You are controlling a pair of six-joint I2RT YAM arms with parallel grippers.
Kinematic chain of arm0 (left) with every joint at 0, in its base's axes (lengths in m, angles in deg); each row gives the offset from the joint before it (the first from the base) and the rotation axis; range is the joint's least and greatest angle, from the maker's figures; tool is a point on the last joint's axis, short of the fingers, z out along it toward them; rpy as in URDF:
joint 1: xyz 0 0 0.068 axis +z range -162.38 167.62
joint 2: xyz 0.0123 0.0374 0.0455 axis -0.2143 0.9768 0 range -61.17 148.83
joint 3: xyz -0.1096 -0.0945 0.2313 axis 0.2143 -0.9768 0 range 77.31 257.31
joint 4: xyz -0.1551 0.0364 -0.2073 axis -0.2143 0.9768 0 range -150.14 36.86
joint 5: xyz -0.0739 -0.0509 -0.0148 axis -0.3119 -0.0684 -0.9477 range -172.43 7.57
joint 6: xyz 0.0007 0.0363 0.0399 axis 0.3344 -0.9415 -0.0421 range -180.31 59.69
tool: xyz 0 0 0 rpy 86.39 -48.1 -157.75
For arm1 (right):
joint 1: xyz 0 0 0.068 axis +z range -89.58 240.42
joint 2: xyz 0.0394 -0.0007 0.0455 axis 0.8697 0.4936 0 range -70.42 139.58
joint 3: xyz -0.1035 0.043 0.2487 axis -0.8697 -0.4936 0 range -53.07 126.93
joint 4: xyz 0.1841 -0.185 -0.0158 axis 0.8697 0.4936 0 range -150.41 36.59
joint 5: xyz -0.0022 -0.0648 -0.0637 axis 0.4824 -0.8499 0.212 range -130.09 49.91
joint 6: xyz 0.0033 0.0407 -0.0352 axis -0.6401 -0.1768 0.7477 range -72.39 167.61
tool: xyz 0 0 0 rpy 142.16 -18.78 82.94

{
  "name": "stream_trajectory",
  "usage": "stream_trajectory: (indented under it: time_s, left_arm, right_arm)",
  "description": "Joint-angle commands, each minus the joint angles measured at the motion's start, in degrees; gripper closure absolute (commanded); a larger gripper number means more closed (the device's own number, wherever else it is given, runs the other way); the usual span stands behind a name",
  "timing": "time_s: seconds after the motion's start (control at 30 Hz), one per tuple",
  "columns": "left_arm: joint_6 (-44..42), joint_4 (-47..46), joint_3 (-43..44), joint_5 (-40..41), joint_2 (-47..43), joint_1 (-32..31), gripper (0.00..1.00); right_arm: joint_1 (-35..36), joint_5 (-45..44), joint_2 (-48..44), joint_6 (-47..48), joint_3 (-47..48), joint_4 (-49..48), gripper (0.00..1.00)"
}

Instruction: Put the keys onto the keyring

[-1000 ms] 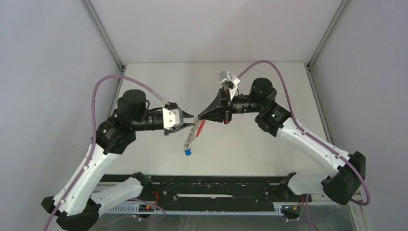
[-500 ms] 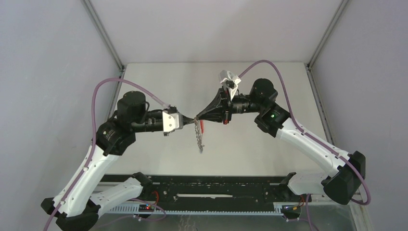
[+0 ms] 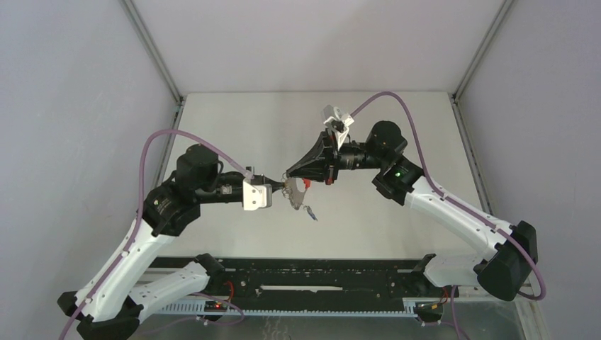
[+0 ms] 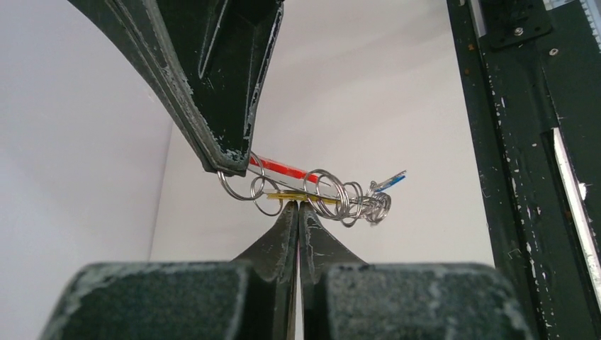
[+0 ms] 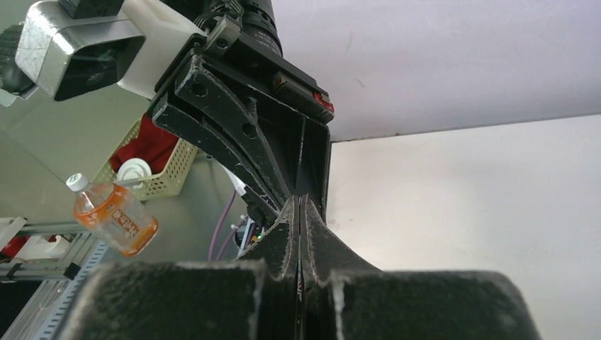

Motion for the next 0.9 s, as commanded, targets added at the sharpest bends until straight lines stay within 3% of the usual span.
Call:
stream_trajectory:
  time_s: [0.0,0.13,0.43,0.63,0.73,0.87]
  left_arm:
    - [-1.3,-1.8,-0.3,1.1,-0.6,-0.6,0.97]
    - [2.0,-1.9,0.0,3.3,-1.8,-0.6,0.96]
    - [12.8,-3.3,1.6,6.2,-4.5,-0.5,0.70]
    - [21.3,-7.1,4.1,7.1,-1.4,-0.1,0.49]
    - [22.5,-5.1,5.7,3.2,0.4,0.3,0.49]
    - [22.8,-3.3,6.2,-0.2,1.2,0.3,0.56]
  right_arm:
    - [0.8,-2.9,-1.1,-1.7,-1.4,-5.2,1.00]
    - [0.6,-4.7,-3.2,-2.0,-4.8,-8.7,1.00]
    - [0.1,-3.0,-4.6,-4.8,-8.5,-16.2,1.00]
    - [0.7,-1.9,-4.5,-5.6,-9.0,-20.1,1.00]
    - [0.8,-1.9,-4.6,-5.6,-9.0,-20.7,1.00]
    - [1.0,-1.9,-4.5,-5.4,-9.0,-20.8,1.00]
